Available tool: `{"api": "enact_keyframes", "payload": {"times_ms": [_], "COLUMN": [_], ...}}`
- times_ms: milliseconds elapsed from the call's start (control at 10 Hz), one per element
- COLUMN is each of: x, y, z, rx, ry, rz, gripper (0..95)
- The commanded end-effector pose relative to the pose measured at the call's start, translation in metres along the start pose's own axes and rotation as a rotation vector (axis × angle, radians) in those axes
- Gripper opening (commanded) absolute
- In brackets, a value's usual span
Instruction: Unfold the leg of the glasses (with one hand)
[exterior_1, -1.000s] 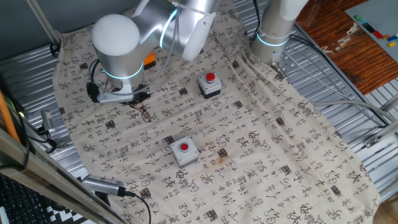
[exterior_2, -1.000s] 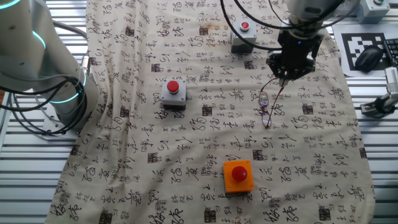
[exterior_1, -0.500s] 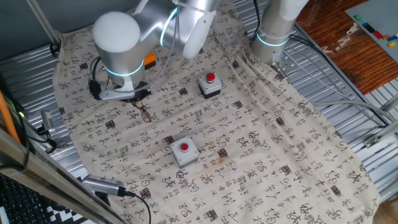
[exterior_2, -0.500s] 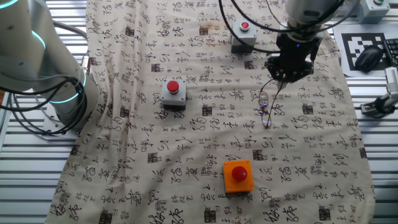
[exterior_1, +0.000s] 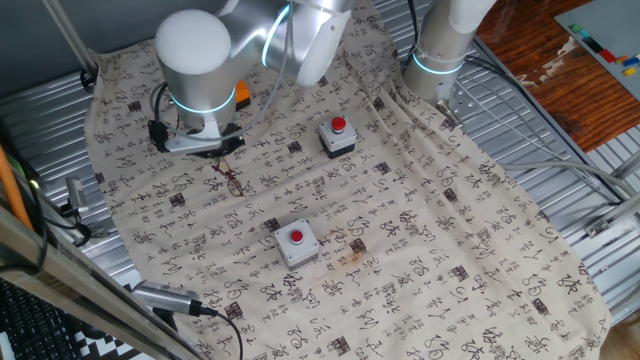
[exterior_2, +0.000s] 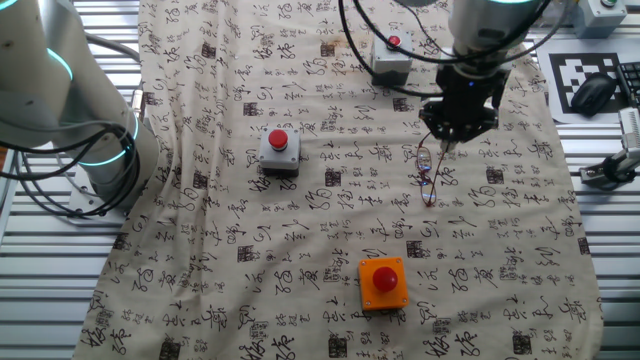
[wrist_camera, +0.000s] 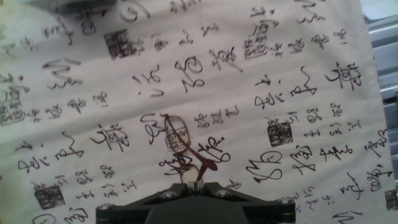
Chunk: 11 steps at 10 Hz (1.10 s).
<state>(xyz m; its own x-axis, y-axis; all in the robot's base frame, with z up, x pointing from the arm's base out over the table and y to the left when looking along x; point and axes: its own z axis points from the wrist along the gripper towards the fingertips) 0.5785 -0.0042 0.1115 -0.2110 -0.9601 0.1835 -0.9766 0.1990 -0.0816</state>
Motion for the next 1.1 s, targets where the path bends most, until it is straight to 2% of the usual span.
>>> {"api": "enact_keyframes", "payload": {"times_ms": [100, 200, 400, 600, 700, 800, 1000, 1100], "x": [-0.001, -0.001, -0.001, -0.002, -0.005, -0.009, -0.021, -0.035], "y": [0.0, 0.002, 0.009, 0.013, 0.016, 0.017, 0.018, 0.019], "z": [-0.001, -0.008, -0.025, -0.035, -0.04, -0.043, -0.045, -0.046], "rx": [-0.006, -0.02, -0.033, -0.055, -0.097, -0.112, -0.12, -0.121], "ry": [-0.003, -0.022, -0.004, 0.002, 0.002, 0.001, 0.003, 0.009], "rz": [-0.001, -0.007, -0.001, 0.02, 0.065, 0.086, 0.114, 0.132], "gripper": [0.0, 0.0, 0.0, 0.0, 0.0, 0.0, 0.0, 0.0]}}
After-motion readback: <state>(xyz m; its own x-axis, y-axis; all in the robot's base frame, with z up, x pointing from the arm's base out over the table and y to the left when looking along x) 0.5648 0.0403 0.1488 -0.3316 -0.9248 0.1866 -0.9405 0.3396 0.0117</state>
